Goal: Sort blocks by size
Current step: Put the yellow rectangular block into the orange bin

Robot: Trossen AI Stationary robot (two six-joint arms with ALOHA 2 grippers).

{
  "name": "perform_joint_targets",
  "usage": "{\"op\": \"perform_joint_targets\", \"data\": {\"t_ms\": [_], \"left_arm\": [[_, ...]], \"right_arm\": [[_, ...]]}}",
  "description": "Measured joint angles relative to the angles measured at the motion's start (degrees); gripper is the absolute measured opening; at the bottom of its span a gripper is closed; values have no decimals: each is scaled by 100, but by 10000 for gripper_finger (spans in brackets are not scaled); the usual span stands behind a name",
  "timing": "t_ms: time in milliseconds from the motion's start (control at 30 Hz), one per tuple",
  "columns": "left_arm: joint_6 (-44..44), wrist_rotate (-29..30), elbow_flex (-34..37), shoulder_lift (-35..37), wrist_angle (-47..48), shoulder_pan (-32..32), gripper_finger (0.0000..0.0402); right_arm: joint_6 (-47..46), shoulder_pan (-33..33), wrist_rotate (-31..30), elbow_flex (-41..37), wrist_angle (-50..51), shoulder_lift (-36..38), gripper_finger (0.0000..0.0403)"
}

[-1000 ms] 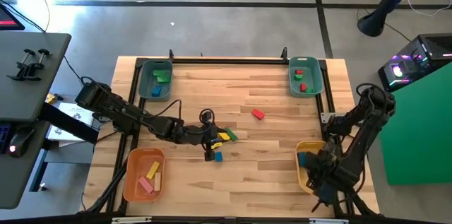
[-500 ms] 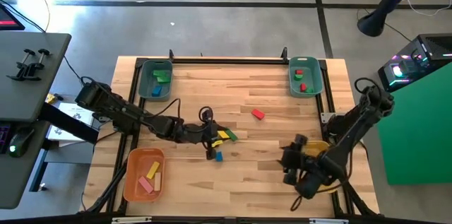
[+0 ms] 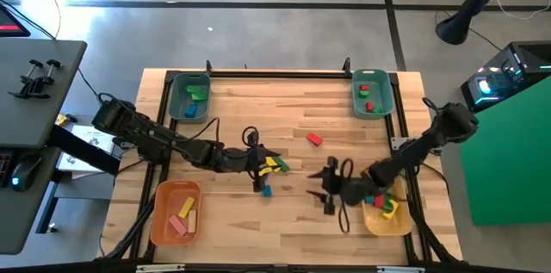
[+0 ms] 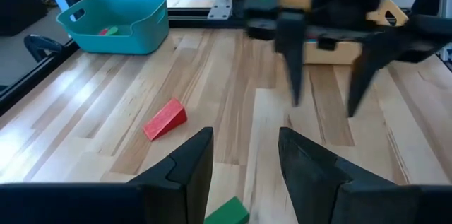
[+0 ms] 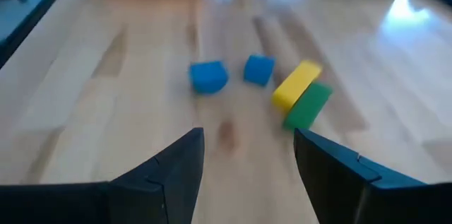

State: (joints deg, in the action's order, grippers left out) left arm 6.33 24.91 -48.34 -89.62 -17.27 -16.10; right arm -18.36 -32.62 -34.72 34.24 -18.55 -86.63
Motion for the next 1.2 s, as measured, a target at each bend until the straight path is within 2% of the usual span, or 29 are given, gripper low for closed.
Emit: {"op": "perform_joint_targets", "data": {"t_ms": [167, 400, 533, 733, 933, 1067, 1200], "left_arm": [[2, 0, -2, -50, -61, -16, 148], [-424, -39, -2, -691, -762, -199, 147], [-442, -37, -2, -932, -959, -328, 146], [-326, 203, -2, -772, -424, -654, 145], [-897, -300, -2, -651, 563, -1363, 136], [-917, -327, -2, -715, 1068, -1691, 136], [-192, 423, 0, -704, 1086, -1606, 136]], "right_arm": [[344, 646, 89, -338, -1301, 0, 213], [386, 1026, 794, -365, -1501, 2, 213], [388, 1025, 835, -365, -1537, 2, 213], [631, 1025, 835, -365, -1544, 2, 213], [999, 1053, 847, -365, -1602, 2, 213], [1142, 1165, 988, -365, -1641, 0, 213], [1091, 1305, 1156, -365, -1645, 2, 213]]}}
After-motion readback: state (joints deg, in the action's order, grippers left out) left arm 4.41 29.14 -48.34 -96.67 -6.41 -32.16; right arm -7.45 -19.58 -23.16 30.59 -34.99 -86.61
